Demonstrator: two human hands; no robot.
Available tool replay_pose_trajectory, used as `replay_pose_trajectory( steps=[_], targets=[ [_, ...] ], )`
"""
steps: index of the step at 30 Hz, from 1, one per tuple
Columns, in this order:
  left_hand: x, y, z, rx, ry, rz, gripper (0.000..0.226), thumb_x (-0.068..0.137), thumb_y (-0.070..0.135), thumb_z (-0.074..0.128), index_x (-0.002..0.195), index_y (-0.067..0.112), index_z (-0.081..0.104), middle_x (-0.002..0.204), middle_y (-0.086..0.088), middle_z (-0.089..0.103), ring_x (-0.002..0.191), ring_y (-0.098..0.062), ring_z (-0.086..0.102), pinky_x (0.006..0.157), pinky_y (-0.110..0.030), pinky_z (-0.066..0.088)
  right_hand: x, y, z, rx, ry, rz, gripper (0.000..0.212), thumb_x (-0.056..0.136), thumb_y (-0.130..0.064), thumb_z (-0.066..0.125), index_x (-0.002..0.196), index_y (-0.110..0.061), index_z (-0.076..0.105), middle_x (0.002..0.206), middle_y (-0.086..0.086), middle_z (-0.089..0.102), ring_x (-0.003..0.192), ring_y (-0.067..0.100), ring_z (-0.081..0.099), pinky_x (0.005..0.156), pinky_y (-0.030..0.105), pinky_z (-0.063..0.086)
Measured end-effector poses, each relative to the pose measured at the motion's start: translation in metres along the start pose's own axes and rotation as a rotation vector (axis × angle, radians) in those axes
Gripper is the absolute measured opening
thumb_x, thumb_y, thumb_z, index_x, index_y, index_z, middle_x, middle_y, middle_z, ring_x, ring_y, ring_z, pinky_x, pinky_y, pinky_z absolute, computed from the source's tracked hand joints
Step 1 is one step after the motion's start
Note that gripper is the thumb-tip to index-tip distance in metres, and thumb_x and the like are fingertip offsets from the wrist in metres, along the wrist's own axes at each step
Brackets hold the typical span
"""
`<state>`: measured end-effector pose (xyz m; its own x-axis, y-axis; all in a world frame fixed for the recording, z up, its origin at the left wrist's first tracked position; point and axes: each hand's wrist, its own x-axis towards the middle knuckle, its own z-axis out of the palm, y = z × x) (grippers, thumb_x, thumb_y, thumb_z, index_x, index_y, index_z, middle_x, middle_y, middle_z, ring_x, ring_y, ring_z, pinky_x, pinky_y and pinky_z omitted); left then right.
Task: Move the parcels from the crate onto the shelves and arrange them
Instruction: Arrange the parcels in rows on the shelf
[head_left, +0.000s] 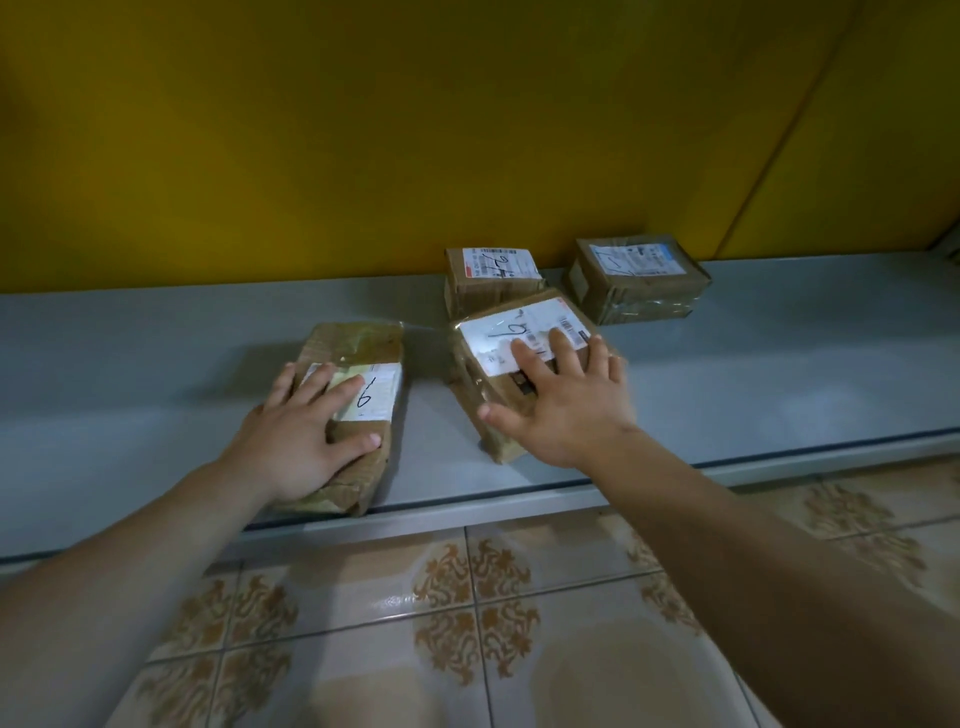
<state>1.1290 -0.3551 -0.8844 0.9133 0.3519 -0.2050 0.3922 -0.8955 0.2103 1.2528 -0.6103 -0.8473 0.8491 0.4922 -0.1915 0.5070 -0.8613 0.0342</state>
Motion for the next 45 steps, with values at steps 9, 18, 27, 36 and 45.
replay_pose_trajectory(
  steps=[9, 18, 27, 36, 45],
  targets=[
    [-0.003, 0.025, 0.012, 0.019, -0.023, -0.147, 0.098, 0.074, 0.084, 0.044, 0.151, 0.044, -0.002, 0.161, 0.009, -0.017, 0.146, -0.030, -0.021, 0.114, -0.061, 0.005, 0.007, 0.022, -0.006, 0.192, -0.032, 0.007, 0.096, 0.074, -0.088, 0.045, 0.153, -0.051, 0.006, 0.166, -0.004, -0.010, 0.149, 0.038, -0.020, 0.117, 0.067, 0.006],
    [0.001, 0.012, 0.008, 0.029, -0.011, -0.077, 0.091, 0.079, 0.076, 0.047, 0.151, 0.045, -0.001, 0.161, 0.010, -0.015, 0.147, -0.026, -0.019, 0.114, -0.056, 0.010, -0.016, 0.003, -0.001, 0.018, 0.038, 0.075, 0.097, 0.075, -0.093, 0.027, 0.154, -0.042, 0.005, 0.166, 0.007, -0.003, 0.149, 0.045, -0.007, 0.115, 0.068, 0.006],
    [0.001, 0.010, 0.009, 0.021, -0.023, -0.072, 0.093, 0.075, 0.077, 0.043, 0.150, 0.046, -0.002, 0.161, 0.011, -0.016, 0.146, -0.025, -0.020, 0.114, -0.056, 0.009, -0.005, 0.003, -0.002, 0.030, 0.094, 0.053, 0.090, 0.073, -0.093, 0.032, 0.147, -0.042, 0.025, 0.159, 0.006, 0.019, 0.146, 0.042, 0.012, 0.111, 0.062, 0.025],
    [0.000, 0.012, 0.009, 0.027, -0.021, -0.078, 0.091, 0.078, 0.076, 0.045, 0.151, 0.046, -0.001, 0.161, 0.011, -0.016, 0.146, -0.024, -0.021, 0.115, -0.055, 0.008, 0.001, -0.009, 0.002, 0.116, 0.148, 0.086, 0.085, 0.075, -0.087, 0.036, 0.143, -0.035, 0.032, 0.158, 0.002, 0.024, 0.147, 0.038, 0.012, 0.108, 0.064, 0.027],
    [0.007, -0.001, -0.001, -0.002, -0.039, -0.054, 0.100, 0.059, 0.079, 0.038, 0.149, 0.050, 0.005, 0.161, 0.016, -0.011, 0.147, -0.019, -0.017, 0.115, -0.053, 0.009, -0.022, 0.007, 0.010, 0.085, 0.187, -0.012, 0.077, 0.080, -0.083, 0.040, 0.143, -0.039, 0.034, 0.157, -0.007, 0.023, 0.147, 0.029, 0.010, 0.111, 0.055, 0.024]
  ],
)
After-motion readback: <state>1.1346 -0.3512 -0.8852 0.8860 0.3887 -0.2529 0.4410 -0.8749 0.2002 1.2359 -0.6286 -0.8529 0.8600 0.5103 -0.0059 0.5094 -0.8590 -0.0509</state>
